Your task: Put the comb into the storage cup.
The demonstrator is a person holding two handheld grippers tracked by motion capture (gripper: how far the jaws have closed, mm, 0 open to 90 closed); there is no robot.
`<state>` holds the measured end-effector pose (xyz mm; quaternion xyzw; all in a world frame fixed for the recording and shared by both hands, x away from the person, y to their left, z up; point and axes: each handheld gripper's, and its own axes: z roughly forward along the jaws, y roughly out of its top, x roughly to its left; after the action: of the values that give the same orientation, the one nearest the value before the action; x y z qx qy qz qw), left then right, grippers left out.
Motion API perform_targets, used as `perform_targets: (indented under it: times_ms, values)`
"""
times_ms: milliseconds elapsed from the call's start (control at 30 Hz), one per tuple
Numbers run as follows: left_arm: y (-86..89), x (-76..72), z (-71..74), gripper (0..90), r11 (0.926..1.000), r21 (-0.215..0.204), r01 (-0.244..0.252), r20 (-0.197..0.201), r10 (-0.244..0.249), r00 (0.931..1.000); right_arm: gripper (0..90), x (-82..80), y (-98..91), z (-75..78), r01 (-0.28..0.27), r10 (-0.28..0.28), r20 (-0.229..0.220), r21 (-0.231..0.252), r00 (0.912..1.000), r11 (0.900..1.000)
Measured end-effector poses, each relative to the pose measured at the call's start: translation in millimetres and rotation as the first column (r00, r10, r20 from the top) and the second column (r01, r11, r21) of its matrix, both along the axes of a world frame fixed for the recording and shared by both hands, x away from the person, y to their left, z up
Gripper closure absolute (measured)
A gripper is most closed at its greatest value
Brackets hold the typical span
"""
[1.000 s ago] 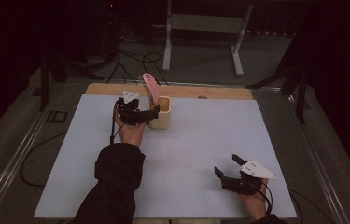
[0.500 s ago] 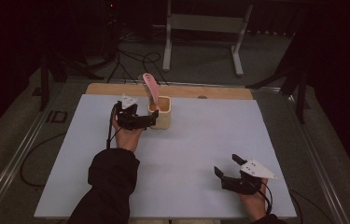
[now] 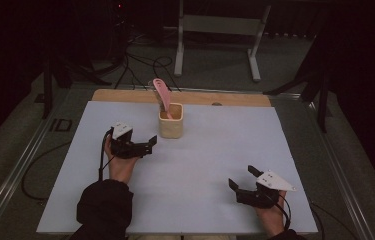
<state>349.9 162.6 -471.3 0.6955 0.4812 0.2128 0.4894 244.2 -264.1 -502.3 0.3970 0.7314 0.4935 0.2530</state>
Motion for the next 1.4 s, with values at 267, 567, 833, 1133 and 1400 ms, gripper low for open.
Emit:
perform_targets:
  times_ms: [267, 567, 833, 1133, 1400]
  values:
    - [22.5, -30.9, -20.2, 0.0, 0.9992, 0.037, 0.014, -0.014, -0.014, 0.9998, 13.1, 0.0, 2.0, -0.5, -0.001, 0.001, 0.001, -0.002, 1.0, 1.0]
    - [34.7, -58.5, -28.0, 0.0, 0.9956, 0.083, 0.043, -0.003, -0.043, 0.9991, 13.0, -0.6, 2.6, -0.3, -0.001, 0.001, -0.001, 0.003, 1.0, 1.0]
    - [53.1, -88.2, -33.5, 0.0, 0.9936, 0.107, 0.037, 0.011, -0.038, 0.9992, 13.0, -0.9, 2.4, 0.4, -0.001, 0.001, 0.0, 0.002, 1.0, 1.0]
    - [66.2, -104.2, -31.5, 0.0, 0.9927, 0.118, 0.022, 0.038, -0.026, 0.9989, 12.3, -0.9, -0.4, 2.5, 0.01, -0.01, 0.006, 0.009, 0.9999, 0.9999]
    - [70.0, -103.1, -32.6, 0.0, 0.9883, 0.152, 0.012, 0.048, -0.02, 0.9987, 12.2, -0.3, -2.5, 4.1, 0.021, -0.021, 0.008, 0.006, 0.9997, 0.9998]
